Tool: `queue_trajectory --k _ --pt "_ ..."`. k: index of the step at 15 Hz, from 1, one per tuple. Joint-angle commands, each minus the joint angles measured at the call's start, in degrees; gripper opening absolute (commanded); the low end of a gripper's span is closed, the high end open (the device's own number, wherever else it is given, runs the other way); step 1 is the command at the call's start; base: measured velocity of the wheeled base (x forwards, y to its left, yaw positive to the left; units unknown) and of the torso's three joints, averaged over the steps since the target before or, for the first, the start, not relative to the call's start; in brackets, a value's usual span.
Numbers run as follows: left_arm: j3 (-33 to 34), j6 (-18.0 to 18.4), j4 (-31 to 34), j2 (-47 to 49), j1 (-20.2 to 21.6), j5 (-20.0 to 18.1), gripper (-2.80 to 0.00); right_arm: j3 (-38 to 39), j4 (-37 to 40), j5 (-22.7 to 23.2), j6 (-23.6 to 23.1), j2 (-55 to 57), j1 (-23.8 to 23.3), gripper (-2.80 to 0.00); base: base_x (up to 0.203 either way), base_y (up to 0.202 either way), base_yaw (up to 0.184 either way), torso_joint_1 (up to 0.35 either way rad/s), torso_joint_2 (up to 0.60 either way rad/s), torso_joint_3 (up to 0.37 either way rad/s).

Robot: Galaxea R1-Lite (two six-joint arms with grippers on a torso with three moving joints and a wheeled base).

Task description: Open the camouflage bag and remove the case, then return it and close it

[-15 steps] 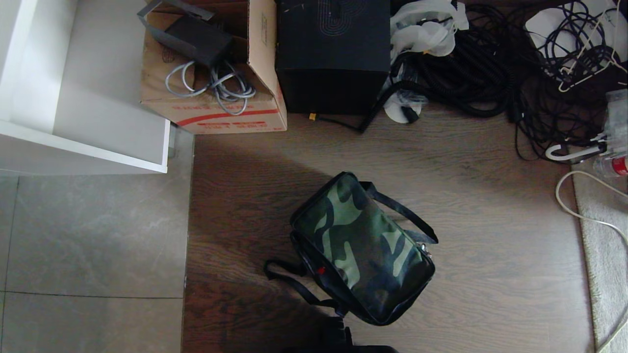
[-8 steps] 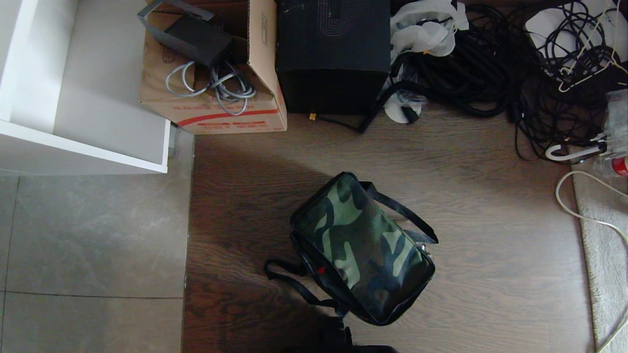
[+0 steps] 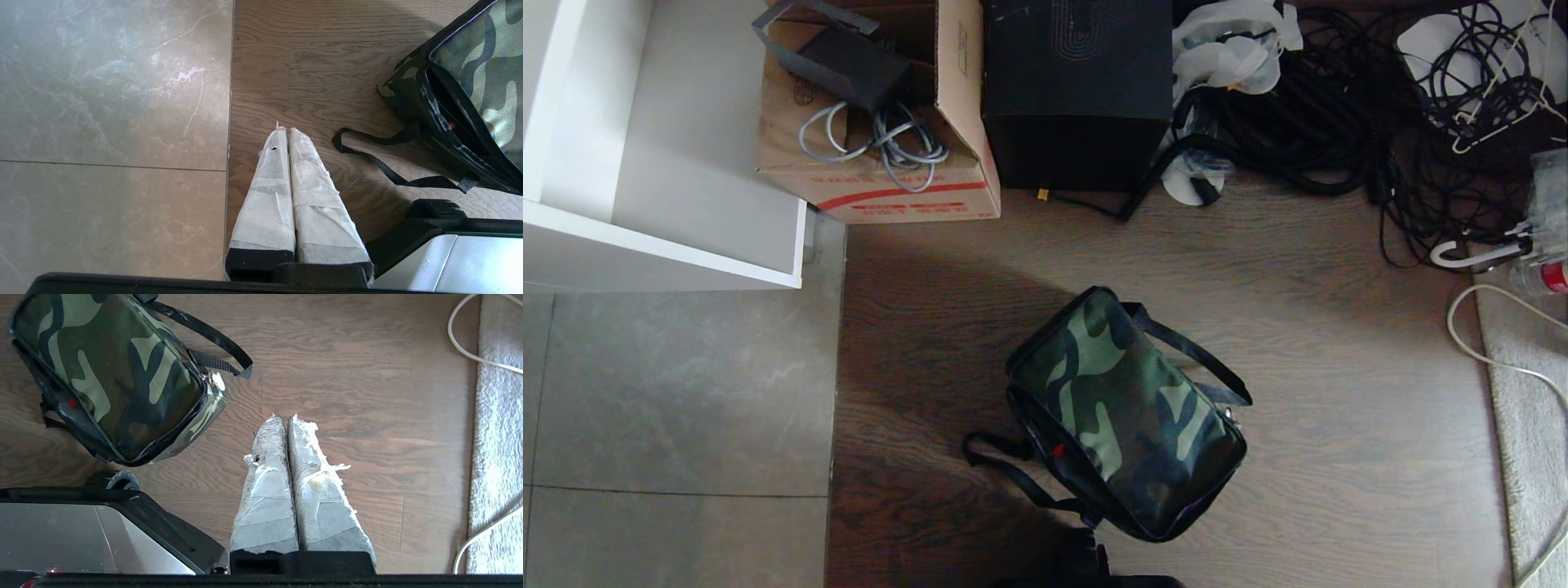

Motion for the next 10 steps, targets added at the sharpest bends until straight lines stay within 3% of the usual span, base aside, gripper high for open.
queue_trajectory --k 1,10 --pt "-0.1 0.0 0.0 0.0 0.0 0.0 -2.80 0.1 -0.1 0.0 0.1 0.0 0.0 -2.80 0.000 0.000 0.000 0.000 0.00 0.000" --pt "0.0 0.0 0.0 0.0 0.0 0.0 -2.80 0.0 -0.1 0.0 0.1 0.0 0.0 -2.80 0.000 0.000 0.000 0.000 0.00 0.006"
